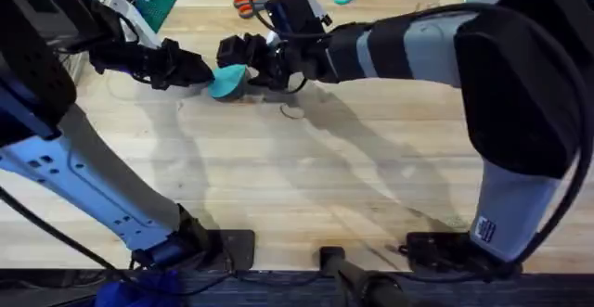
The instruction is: Pick up the plates from the table one by one and place each into a slot on the dish rack.
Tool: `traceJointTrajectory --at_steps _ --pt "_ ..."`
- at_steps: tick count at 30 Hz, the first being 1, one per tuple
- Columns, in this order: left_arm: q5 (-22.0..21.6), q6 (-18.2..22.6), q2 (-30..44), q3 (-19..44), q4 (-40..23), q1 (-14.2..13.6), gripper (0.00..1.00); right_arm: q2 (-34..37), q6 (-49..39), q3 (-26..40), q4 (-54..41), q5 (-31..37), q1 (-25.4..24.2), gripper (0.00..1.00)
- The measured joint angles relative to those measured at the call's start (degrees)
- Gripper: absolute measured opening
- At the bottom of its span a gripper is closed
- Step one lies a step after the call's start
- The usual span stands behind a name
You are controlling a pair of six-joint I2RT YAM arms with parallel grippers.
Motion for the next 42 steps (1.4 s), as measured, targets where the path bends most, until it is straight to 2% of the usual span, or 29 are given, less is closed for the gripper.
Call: traceJointTrajectory --at_steps 3,14,31,42 --pt "0.0 0.0 0.0 0.0 0.0 0.0 0.041 0.0 0.0 0.0 0.0 0.0 0.0 0.668" --pt "0.0 0.0 0.0 0.0 0.0 0.0 0.041 0.0 0.2 0.0 -0.4 0.2 0.0 0.048" --pt "-0.2 0.0 0.0 0.2 -0.8 0.0 0.041 0.2 0.2 0.0 -0.8 0.6 0.0 0.031" --pt "-3.8 3.5 0.0 3.0 -10.5 0.0 0.041 0.2 0.2 0.0 -0.9 -3.7 -0.8 0.031"
